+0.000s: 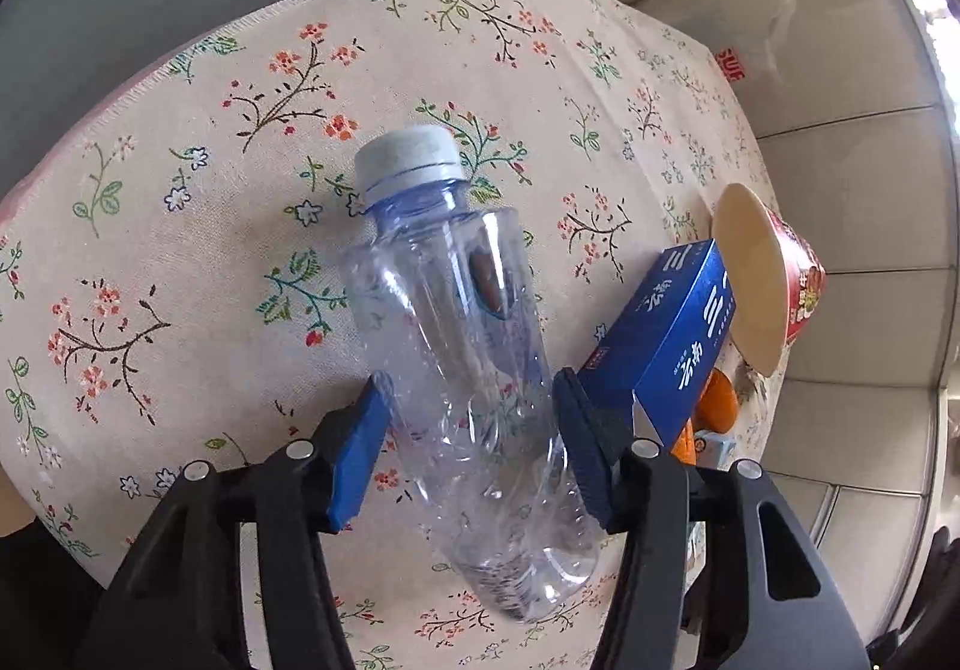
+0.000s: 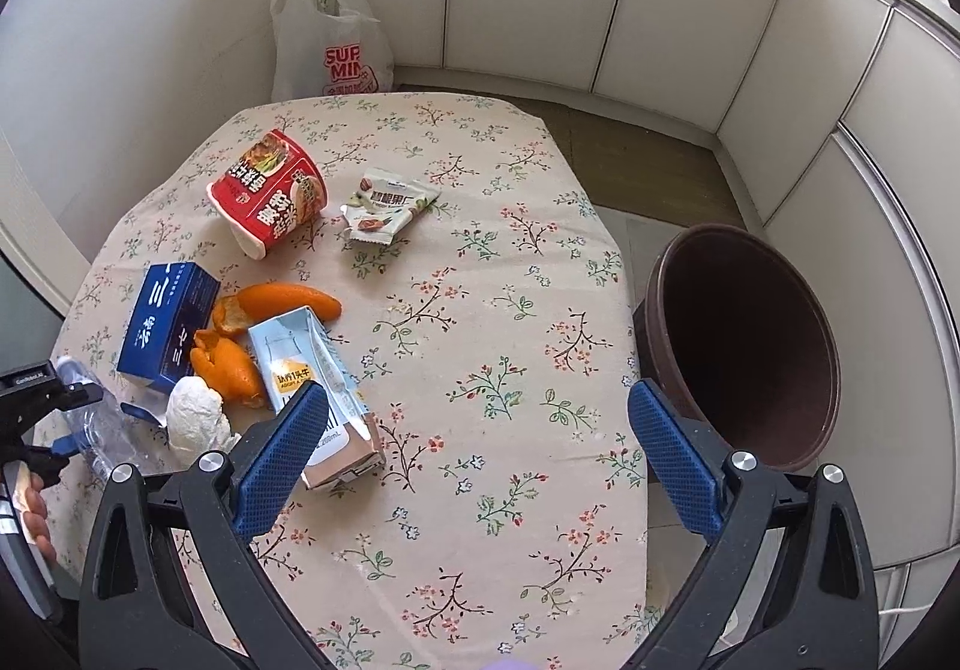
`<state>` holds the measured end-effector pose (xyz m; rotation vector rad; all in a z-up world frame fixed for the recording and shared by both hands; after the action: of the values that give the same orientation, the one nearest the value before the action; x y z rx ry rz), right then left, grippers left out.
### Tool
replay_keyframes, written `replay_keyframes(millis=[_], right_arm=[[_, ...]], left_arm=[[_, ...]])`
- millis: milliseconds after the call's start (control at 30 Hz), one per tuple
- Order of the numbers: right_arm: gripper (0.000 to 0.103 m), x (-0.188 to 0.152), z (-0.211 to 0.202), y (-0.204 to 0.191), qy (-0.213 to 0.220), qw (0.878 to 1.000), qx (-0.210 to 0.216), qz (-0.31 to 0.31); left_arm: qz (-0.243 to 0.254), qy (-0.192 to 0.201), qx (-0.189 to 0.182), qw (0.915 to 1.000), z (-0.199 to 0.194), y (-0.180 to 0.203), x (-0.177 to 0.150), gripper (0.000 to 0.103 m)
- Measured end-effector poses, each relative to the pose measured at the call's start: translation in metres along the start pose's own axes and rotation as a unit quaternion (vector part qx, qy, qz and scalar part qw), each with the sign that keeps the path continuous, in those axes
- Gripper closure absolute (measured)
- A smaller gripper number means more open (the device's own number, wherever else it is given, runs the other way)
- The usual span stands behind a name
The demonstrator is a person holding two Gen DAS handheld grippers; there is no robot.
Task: Collect trash
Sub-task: 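Reach the left gripper to the clear plastic bottle and grasp it, then grasp the white milk carton with the right gripper while the left holds the bottle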
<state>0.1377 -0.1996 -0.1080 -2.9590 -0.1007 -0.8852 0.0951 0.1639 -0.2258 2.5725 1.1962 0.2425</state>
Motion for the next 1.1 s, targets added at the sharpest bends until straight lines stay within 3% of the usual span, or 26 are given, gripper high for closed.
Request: replay_keyframes(millis=[100,300,533,600,700,833,967,1100], right_arm=[[0.007,-0.002,0.007,-0.011,-0.014,1.000,0.008,-0.019],[0.007,-0.006,0.032,-0.037,-0.049,0.997,0.042,-0.047],[0.007,-0.014,0.085,-0.069,-0.114,0.986,0.074,-0.098],[0.007,-0.019,0.095,-0.080,-0.133,0.980,0.091,-0.113],[0.007,-0.020,0.104,-0.091,-0.137,0.976,0.078,-0.147],[0.009,-0.020,0.114,-0.091,-0.143,0.976,0.077,-0.142],[0.041,-0.025,0.127,-0.084,-0.171,0.974,0.098,-0.108],[0.044,-0.027,0.131,-0.085,-0.176,0.974,0.114,-0.088]], left_arm=[[0.026,0.018,-0.015,0.9994,-0.009,0.008,-0.001,0.059],[0.098,0.080,-0.061,0.9901,-0.050,0.036,-0.005,0.060],[0.172,0.167,-0.151,0.9591,-0.122,0.071,-0.022,0.060],[0.195,0.187,-0.160,0.9495,-0.136,0.080,-0.025,0.059],[0.218,0.206,-0.161,0.9405,-0.146,0.089,-0.026,0.059],[0.228,0.199,-0.167,0.9384,-0.145,0.097,-0.022,0.059],[0.231,0.188,-0.171,0.9392,-0.144,0.097,-0.021,0.059],[0.229,0.177,-0.175,0.9412,-0.143,0.095,-0.020,0.059]])
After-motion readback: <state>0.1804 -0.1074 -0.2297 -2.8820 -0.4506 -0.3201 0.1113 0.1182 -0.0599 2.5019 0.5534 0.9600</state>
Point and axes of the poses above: each gripper's, at about its wrist camera, not at the fingertips, and z roughly the way its jaws point, y to its right, x to its top, the point moved 6 cm from there along z, roughly the way its jaws point, and after that the axes turned 10 degrees about x, right-handed, at the moved point
